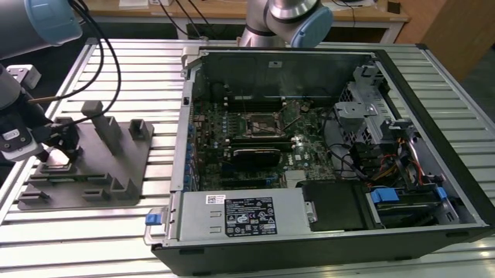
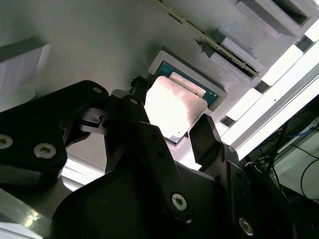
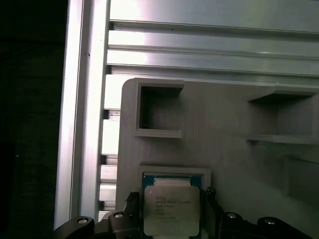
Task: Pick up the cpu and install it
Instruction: 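Pick up the cpu and move it towards the insertion slot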
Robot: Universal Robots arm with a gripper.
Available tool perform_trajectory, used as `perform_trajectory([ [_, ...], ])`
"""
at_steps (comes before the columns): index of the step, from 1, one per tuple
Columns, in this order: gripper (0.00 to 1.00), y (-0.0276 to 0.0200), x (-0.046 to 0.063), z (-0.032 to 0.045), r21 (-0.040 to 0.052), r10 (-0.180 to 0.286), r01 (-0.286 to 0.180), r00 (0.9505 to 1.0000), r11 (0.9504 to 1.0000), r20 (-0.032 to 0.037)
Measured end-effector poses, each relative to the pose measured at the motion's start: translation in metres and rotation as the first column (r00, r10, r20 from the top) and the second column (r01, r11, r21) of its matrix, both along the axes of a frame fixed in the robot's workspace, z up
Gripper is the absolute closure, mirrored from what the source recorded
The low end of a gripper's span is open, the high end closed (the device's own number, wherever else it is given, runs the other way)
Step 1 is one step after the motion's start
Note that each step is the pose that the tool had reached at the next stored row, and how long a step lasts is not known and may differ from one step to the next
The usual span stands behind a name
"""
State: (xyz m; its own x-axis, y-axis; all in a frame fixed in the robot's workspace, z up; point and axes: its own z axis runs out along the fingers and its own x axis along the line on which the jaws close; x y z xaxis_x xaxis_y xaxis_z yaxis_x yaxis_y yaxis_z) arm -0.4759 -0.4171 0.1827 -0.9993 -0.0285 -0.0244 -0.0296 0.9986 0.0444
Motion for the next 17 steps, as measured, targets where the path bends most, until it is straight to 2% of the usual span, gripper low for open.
perform_trajectory([
  [10,0.39,0.0,0.0,-0.0015,0.0,0.0,0.0,1.0,1.0,0.0],
  [12,0.45,0.0,0.0,-0.0015,-0.0001,0.0,0.0,1.0,1.0,-0.0001],
  [17,0.45,0.0,0.0,-0.0016,0.0,0.0,0.0,1.0,1.0,-0.0001],
])
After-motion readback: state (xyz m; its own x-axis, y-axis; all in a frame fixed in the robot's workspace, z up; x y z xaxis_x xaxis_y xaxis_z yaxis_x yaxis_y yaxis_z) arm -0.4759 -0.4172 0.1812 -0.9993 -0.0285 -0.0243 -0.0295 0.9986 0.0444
